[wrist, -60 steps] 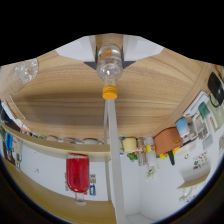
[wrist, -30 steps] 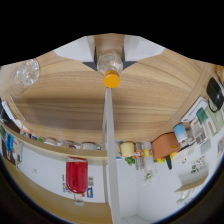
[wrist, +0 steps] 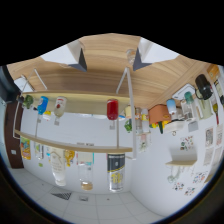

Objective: Make me a cup of Mount Fuji.

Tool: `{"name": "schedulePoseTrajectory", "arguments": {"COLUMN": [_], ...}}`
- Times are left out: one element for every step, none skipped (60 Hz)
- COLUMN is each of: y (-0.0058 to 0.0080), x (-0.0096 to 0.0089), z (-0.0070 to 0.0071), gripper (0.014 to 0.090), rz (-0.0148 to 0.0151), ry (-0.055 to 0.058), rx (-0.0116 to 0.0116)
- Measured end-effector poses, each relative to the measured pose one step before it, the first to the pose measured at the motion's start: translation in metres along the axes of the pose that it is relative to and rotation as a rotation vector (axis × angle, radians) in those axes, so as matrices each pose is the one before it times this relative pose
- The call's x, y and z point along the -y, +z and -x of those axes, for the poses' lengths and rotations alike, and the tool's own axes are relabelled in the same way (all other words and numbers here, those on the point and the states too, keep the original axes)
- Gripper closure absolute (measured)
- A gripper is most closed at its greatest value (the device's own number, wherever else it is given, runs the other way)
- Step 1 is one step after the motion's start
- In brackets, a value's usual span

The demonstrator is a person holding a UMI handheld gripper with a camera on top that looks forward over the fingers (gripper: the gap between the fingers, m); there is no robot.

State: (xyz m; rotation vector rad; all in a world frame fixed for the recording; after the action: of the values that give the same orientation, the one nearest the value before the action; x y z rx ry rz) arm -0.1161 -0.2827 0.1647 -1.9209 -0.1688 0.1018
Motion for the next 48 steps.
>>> {"name": "schedulePoseTrajectory", "arguments": {"y": [-0.0028, -0.00248, -0.0023, -0.00191, -0.00126, -0.00112, -0.0006, -0.00015, 0.00007, 0.00007, 0.0011, 0.0006, 0.00096, 0.00108, 0.00113, 0.00117, 0.0014, 0.00115, 0.00108, 0.00108, 0.0013, 0.0014, 0.00147, 0.00163, 0.00186, 0.00211, 0.00261, 0.00387, 0.00291, 0.00353, 0.00397, 0.00444, 0.00449, 0.00477, 0.00565, 0.00522, 0.00522, 0.00543, 0.00525, 0.00524, 0.00527, 0.00522, 0.00592, 0.00389, 0.00475, 0.00494, 0.00485, 0.00464], "x": [0.00078, -0.00025, -0.00115, -0.00195, -0.00252, -0.00309, -0.00352, -0.00373, -0.00544, -0.00364, -0.00281, -0.00278, -0.00242, -0.00158, -0.00111, -0.00058, -0.00039, 0.00115, 0.00145, 0.00286, 0.00365, 0.00465, 0.00542, 0.00601, 0.0065, 0.00661, 0.00668, 0.00672, 0.00611, 0.00559, 0.00535, 0.00463, 0.0045, 0.00438, 0.00399, 0.00348, 0.0028, 0.00259, 0.00227, 0.00203, 0.00184, 0.00194, 0.00174, 0.00275, 0.00179, 0.00121, 0.00059, 0.00038], "z": [-0.00764, -0.00805, -0.00812, -0.00821, -0.00839, -0.00848, -0.00806, -0.00807, -0.00898, -0.00777, -0.00843, -0.00778, -0.00747, -0.00731, -0.00719, -0.00686, -0.00717, -0.00601, -0.00569, -0.00563, -0.00536, -0.00487, -0.00468, -0.00442, -0.00411, -0.0039, -0.00356, -0.00342, -0.00365, -0.00376, -0.00355, -0.00367, -0.00366, -0.0033, -0.00243, -0.00256, -0.00247, -0.00249, -0.00223, -0.00214, -0.00219, -0.00222, -0.00215, -0.00216, -0.00167, -0.00153, -0.00135, -0.00127], "gripper": [0.0187, 0.0185, 0.0187, 0.0189, 0.019, 0.0187, 0.0188, 0.0188, 0.0188, 0.0188, 0.0187, 0.0186, 0.0185, 0.0183, 0.0185, 0.0185, 0.019, 0.0192, 0.0195, 0.0192, 0.0191, 0.019, 0.0189, 0.0191, 0.0189, 0.0189, 0.0192, 0.019, 0.019, 0.0192, 0.0192, 0.0194, 0.0191, 0.0191, 0.0191, 0.0192, 0.0195, 0.0193, 0.0193, 0.0192, 0.0191, 0.019, 0.0192, 0.0196, 0.0202, 0.0214, 0.0223, 0.0238], "rz": [-0.0042, -0.00347, -0.00101, 0.00198, 0.00391, 0.00514, 0.00667, 0.00877, 0.00632, 0.01168, 0.01009, 0.00945, 0.00706, 0.00536, 0.00434, 0.00456, 0.00351, 0.00271, 0.00037, -0.0006, -0.00291, -0.00543, -0.00792, -0.01002, -0.01101, -0.01119, -0.01139, -0.00794, -0.00893, -0.0084, -0.00689, -0.00533, -0.00478, -0.00528, -0.00559, -0.00356, -0.00317, -0.00285, -0.00206, -0.00091, -0.00144, -0.00265, -0.00504, -0.00423, -0.0032, -0.00082, 0.00164, 0.00347], "ry": [0.0, -0.0003, -0.0001, 0.0006, 0.0022, 0.0036, 0.005, 0.006, 0.0066, 0.0066, 0.0065, 0.0059, 0.0043, 0.0031, 0.0015, 0.0002, -0.0004, -0.0014, -0.0006, -0.0007, 0.0, 0.0007, 0.001, 0.0014, 0.0021, 0.0024, 0.0027, 0.0025, 0.0023, 0.0022, 0.0016, 0.0013, 0.0011, 0.0015, 0.002, 0.0026, 0.0022, 0.0024, 0.0026, 0.0026, 0.002, 0.0015, 0.002, 0.0007, 0.0017, 0.0015, 0.0015, 0.0012], "rx": [-0.01216, -0.0109, -0.01038, -0.0095, -0.00976, -0.00991, -0.00875, -0.00741, -0.00698, -0.00919, -0.00852, -0.00809, -0.00628, -0.0061, -0.00667, -0.00541, -0.00397, -0.00241, -0.00155, -0.00239, -0.00156, -0.00061, 0.00016, 0.00074, 0.00085, 0.00179, 0.00198, 0.0021, 0.00157, 0.0003, -0.00019, -0.00145, -0.00168, -0.00086, 0.00001, 0.00014, 0.00064, 0.00121, 0.00108, 0.00127, 0.00095, 0.00066, 0.00055, 0.00006, 0.00087, 0.00158, 0.00216, 0.0021]}}
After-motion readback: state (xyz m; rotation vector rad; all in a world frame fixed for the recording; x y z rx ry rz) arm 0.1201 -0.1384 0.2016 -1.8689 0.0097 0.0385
